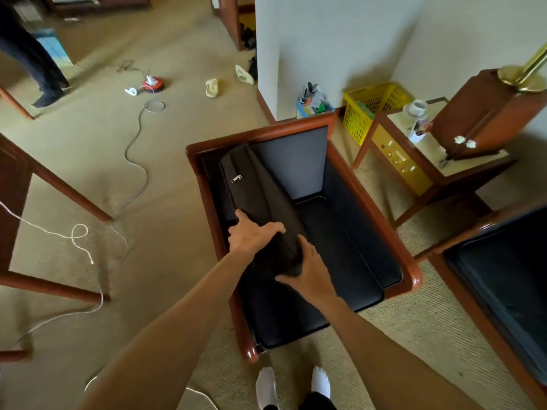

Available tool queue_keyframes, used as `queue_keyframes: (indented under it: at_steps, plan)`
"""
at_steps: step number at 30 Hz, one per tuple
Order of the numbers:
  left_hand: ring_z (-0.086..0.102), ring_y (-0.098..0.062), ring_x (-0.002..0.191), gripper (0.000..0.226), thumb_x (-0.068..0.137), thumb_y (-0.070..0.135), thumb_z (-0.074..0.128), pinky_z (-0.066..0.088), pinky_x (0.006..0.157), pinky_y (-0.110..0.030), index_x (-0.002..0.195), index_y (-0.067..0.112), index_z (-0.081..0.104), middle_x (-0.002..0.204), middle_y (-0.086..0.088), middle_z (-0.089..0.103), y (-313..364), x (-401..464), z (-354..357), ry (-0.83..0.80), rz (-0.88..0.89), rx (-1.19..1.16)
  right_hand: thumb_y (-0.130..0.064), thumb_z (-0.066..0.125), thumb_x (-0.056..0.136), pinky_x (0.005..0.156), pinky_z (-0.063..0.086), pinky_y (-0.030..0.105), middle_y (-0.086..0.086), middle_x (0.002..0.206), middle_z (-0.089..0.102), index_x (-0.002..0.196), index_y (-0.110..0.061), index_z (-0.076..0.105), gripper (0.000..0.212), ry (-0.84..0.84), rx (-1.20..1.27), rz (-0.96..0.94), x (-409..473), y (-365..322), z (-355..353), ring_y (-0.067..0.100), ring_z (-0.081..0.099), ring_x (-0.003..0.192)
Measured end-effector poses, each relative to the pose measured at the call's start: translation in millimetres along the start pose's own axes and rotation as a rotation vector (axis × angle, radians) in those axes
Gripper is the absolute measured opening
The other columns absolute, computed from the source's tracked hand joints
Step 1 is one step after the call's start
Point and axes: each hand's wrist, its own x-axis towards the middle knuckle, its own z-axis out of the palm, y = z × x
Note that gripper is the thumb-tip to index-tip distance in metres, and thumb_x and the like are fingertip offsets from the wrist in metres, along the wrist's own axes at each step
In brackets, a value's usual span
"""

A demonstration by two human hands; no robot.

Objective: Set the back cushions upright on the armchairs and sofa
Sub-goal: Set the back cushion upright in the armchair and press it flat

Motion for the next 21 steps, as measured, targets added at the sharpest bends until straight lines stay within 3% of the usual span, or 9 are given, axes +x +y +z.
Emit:
queue_keyframes:
  at_steps: [5,9,12,14,16,21]
  plan:
    - [0.042,-0.039,0.129,0.117,0.059,0.061,0.076,0.044,0.100,-0.045,0.151,0.015,0.021,0.143,-0.017,0.044,53,18,13,0.081,0.026,0.096,-0.060,0.081,0.065,0.112,0.036,0.046,-0.004,0.161,0.014,0.154,-0.030,-0.003,0.126,0.113,0.022,0.009,1,14,-5,0.018,0.022,0.145]
    - [0.048,-0.037,0.123,0.110,0.059,0.065,0.075,0.045,0.079,-0.038,0.144,0.011,0.032,0.136,-0.014,0.050,86,35,14,0.105,0.030,0.149,-0.063,0.084,0.054,0.112,0.034,0.051,0.003,0.162,0.014,0.154,-0.025,-0.010,0.142,0.115,0.009,0.124,34,16,-8,0.026,0.023,0.146]
    - [0.050,-0.039,0.121,0.111,0.056,0.070,0.072,0.051,0.086,-0.042,0.142,0.009,0.037,0.134,-0.015,0.053,110,47,15,0.118,0.016,0.178,-0.067,0.084,0.047,0.115,0.027,0.055,0.003,0.160,0.019,0.152,-0.022,-0.004,0.144,0.100,0.041,0.174,66,13,-21,0.025,0.027,0.145]
    - [0.054,-0.039,0.115,0.108,0.053,0.072,0.070,0.054,0.086,-0.046,0.137,0.009,0.044,0.128,-0.014,0.056,133,58,16,0.157,-0.017,0.166,-0.066,0.083,0.048,0.115,0.030,0.053,0.001,0.152,0.036,0.151,-0.020,0.010,0.134,0.138,0.057,0.184,89,8,-33,0.024,0.039,0.138]
    - [0.057,-0.037,0.108,0.100,0.052,0.073,0.068,0.054,0.081,-0.042,0.128,0.009,0.053,0.122,-0.012,0.059,159,70,16,0.193,-0.050,0.158,-0.059,0.084,0.047,0.101,0.047,0.047,-0.001,0.131,0.056,0.141,-0.024,0.027,0.115,0.180,0.098,0.188,111,3,-48,0.023,0.057,0.120]
    - [0.060,-0.034,0.102,0.086,0.057,0.074,0.063,0.046,0.071,-0.036,0.114,0.010,0.065,0.119,-0.011,0.062,206,96,7,0.172,-0.067,0.145,-0.055,0.082,0.048,0.077,0.054,0.038,-0.007,0.098,0.062,0.114,-0.025,0.042,0.082,0.144,0.059,0.078,156,-8,-104,0.018,0.064,0.089]
